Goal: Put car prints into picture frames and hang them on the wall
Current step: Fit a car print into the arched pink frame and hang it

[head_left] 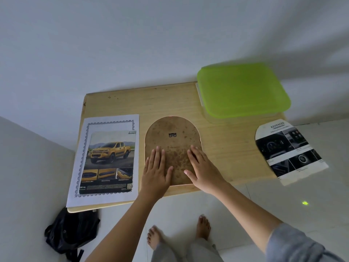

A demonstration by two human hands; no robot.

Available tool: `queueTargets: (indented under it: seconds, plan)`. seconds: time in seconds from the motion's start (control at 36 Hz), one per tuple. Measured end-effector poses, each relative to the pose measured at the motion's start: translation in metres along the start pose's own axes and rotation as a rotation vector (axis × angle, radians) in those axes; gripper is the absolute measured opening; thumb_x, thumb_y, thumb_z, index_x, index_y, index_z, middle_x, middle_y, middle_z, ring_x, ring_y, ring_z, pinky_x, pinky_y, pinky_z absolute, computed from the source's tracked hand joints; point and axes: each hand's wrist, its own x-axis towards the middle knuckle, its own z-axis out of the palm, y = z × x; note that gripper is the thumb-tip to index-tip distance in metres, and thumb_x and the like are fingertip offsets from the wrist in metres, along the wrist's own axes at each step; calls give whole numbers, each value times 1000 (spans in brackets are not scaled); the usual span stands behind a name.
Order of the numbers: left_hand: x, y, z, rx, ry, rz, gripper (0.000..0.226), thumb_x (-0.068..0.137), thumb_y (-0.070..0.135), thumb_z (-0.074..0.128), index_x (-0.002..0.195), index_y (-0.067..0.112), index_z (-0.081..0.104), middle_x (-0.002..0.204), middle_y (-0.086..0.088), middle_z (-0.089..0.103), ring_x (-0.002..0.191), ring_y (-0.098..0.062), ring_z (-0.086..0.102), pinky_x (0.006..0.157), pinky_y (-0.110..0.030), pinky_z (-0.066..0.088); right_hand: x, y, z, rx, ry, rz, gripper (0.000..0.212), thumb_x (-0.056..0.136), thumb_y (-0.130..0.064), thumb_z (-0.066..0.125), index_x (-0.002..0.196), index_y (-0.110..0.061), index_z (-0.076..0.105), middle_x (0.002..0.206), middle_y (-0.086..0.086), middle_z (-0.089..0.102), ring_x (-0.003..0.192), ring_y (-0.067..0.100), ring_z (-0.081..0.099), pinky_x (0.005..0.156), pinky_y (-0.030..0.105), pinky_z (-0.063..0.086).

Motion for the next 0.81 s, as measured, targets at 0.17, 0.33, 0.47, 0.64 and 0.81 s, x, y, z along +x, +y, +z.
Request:
queueTargets:
  seconds: [0.17,0.33,0.47,0.64,0.81]
  plan:
    - [-3,3,-2,-5,22,-20,64,97,48,12,147,10,22,154,-9,18,144,-11,-6,116,-29,-2,-10,1,5,220,173,87,55,91,-23,53,137,1,37,145,17,33,136,27,29,110,37,33]
    - [-11,10,0,-18,45,-47,64,97,48,10,146,10,24,154,-8,19,143,-16,8,116,-31,1,-21,-7,14,341,219,303,65,95,-26,47,146,-3,14,154,14,11,143,23,9,113,25,10]
    - [-14,12,3,11,51,-67,63,96,48,11,147,11,19,155,-7,15,144,-18,9,116,-31,0,-19,-17,16,399,280,347,60,93,-18,51,144,-1,22,150,12,25,140,22,20,109,20,14]
    - [-15,13,3,25,42,-71,64,95,47,13,147,10,19,155,-8,15,143,-21,11,116,-32,2,-17,-11,9,615,342,456,59,88,-13,59,140,-4,33,141,8,39,132,21,34,105,19,23]
    - [-22,8,0,-14,42,-28,65,95,50,6,148,14,13,156,-4,7,144,-16,3,116,-30,-3,-20,-4,6,879,389,483,48,89,-13,58,134,-7,46,133,4,54,120,11,51,101,20,40]
